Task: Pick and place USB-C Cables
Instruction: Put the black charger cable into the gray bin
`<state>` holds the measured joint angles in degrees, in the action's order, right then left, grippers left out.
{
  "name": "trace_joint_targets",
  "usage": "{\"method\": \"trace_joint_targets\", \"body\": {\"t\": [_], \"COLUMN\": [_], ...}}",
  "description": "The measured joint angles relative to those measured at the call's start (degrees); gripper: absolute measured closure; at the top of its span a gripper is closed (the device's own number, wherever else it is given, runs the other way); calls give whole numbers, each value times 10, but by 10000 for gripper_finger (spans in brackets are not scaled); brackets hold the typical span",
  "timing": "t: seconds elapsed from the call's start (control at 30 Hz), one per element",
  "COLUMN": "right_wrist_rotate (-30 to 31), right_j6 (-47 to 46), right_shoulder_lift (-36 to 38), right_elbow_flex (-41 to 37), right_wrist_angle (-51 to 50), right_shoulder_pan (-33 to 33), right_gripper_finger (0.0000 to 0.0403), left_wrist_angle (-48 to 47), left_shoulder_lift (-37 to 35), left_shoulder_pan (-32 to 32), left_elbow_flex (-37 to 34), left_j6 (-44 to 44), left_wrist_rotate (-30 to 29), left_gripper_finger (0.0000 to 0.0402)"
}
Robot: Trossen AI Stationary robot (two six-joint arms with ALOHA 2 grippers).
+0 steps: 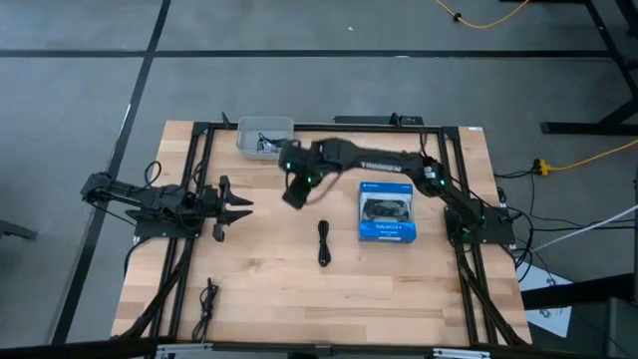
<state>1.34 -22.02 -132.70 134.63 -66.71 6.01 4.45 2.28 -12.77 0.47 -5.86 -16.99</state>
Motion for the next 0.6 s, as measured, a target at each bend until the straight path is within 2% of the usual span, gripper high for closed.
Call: {"method": "trace_joint_targets", "body": {"t": [0.2, 0.3, 0.47, 0.6], "right_wrist_rotate": [31, 51, 98, 171], "right_j6": [25, 26, -38, -91], "right_shoulder_lift": [17, 18, 18, 18], "right_elbow_flex": [1, 1, 0, -1], "right_wrist_angle": [-19, -24, -24, -24], "right_shoulder_pan": [-84, -125, -185, -232], "right_gripper_finger": [299, 299, 299, 299], "left_wrist_angle": [7, 9, 13, 13], "left_shoulder_lift": [0, 0, 0, 0], "left_shoulder_pan": [0, 0, 0, 0], "left_elbow_flex": [0, 0, 0, 0], "left_j6": [-2, -34, -47, -66], "left_wrist_rotate": [0, 20, 32, 32], "left_gripper_finger": [292, 292, 292, 292]}}
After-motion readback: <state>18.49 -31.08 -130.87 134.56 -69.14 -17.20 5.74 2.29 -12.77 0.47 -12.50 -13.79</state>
